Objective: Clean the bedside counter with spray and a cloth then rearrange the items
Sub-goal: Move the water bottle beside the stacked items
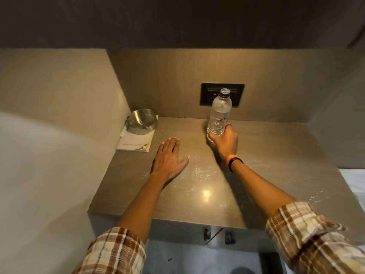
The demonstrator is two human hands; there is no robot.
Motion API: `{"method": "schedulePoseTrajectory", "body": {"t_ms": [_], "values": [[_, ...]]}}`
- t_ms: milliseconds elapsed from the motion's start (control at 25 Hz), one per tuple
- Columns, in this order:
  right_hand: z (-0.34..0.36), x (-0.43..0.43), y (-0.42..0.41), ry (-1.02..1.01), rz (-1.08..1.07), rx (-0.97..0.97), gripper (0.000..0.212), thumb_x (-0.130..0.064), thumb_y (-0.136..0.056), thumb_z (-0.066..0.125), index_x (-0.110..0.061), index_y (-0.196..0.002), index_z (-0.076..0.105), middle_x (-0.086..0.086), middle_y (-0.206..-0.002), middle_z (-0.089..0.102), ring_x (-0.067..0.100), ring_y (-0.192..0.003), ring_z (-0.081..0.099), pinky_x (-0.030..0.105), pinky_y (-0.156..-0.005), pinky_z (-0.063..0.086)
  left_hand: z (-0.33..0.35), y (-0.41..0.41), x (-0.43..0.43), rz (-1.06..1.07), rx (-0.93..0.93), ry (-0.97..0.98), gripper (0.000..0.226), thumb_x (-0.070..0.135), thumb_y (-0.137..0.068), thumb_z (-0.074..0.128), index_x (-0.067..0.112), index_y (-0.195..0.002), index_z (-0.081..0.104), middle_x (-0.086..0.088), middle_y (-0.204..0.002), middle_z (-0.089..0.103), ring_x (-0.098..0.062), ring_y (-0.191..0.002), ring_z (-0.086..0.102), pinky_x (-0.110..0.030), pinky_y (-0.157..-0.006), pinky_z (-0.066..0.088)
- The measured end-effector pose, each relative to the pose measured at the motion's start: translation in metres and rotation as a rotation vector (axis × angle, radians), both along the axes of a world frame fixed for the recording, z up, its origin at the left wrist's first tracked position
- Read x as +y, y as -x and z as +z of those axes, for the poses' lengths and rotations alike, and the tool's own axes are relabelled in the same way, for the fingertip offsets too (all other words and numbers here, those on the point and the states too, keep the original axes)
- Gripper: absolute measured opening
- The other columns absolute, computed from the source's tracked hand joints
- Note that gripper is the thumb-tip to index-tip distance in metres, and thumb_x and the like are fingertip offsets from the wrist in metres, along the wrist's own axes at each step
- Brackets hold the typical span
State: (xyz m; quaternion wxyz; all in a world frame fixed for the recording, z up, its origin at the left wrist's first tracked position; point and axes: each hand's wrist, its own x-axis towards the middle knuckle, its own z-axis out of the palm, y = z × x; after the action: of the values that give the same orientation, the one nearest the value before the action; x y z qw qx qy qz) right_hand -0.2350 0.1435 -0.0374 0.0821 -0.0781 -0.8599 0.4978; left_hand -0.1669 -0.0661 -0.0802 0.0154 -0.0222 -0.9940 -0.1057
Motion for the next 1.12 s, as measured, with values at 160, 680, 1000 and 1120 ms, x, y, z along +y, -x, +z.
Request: {"method": "schedulePoseTrajectory", "body": {"t_ms": [160,680,1000,1120], "values": [[-0.004,-0.075,0.007,-0.004,0.078,0.029,0.057,-0.036,-0.078,0.085,-0.014,-0.123,0.058,0.008,-0.117,0.073,0.026,-0.108,0.07,0.032,-0.089,0.056,-0.001,-0.011,-0.034,0.012,0.03,0.066,0.086,0.072,-0.094,0.019,0.014,-0.159,0.015,-0.008,-0.167,0.014,-0.021,-0.155,0.007,-0.037,-0.125,-0.004],[-0.008,-0.178,0.053,-0.033,0.1,0.0,0.071,-0.035,-0.077,0.088,-0.007,-0.133,0.053,0.014,-0.127,0.068,0.031,-0.119,0.065,0.044,-0.097,0.056,-0.014,-0.005,-0.054,0.033,0.084,0.061,0.093,0.074,-0.092,0.015,0.008,-0.156,0.023,-0.014,-0.163,0.028,-0.026,-0.152,0.022,-0.044,-0.126,0.013],[0.0,-0.047,-0.01,-0.429,0.121,0.046,0.078,-0.048,-0.093,0.066,-0.005,-0.151,0.037,0.018,-0.153,0.044,0.033,-0.146,0.037,0.042,-0.121,0.033,0.012,-0.001,0.001,-0.082,0.113,0.01,0.086,0.067,-0.093,0.023,0.01,-0.157,0.022,-0.012,-0.164,0.024,-0.026,-0.153,0.016,-0.045,-0.127,0.01],[0.0,0.042,-0.047,-0.648,0.087,0.028,0.079,-0.057,-0.097,0.052,-0.006,-0.155,0.032,0.018,-0.162,0.032,0.033,-0.153,0.025,0.046,-0.128,0.02,0.021,0.003,0.066,-0.201,0.094,-0.006,0.085,0.066,-0.096,0.023,0.008,-0.157,0.019,-0.012,-0.166,0.02,-0.026,-0.154,0.013,-0.045,-0.126,0.008]]}}
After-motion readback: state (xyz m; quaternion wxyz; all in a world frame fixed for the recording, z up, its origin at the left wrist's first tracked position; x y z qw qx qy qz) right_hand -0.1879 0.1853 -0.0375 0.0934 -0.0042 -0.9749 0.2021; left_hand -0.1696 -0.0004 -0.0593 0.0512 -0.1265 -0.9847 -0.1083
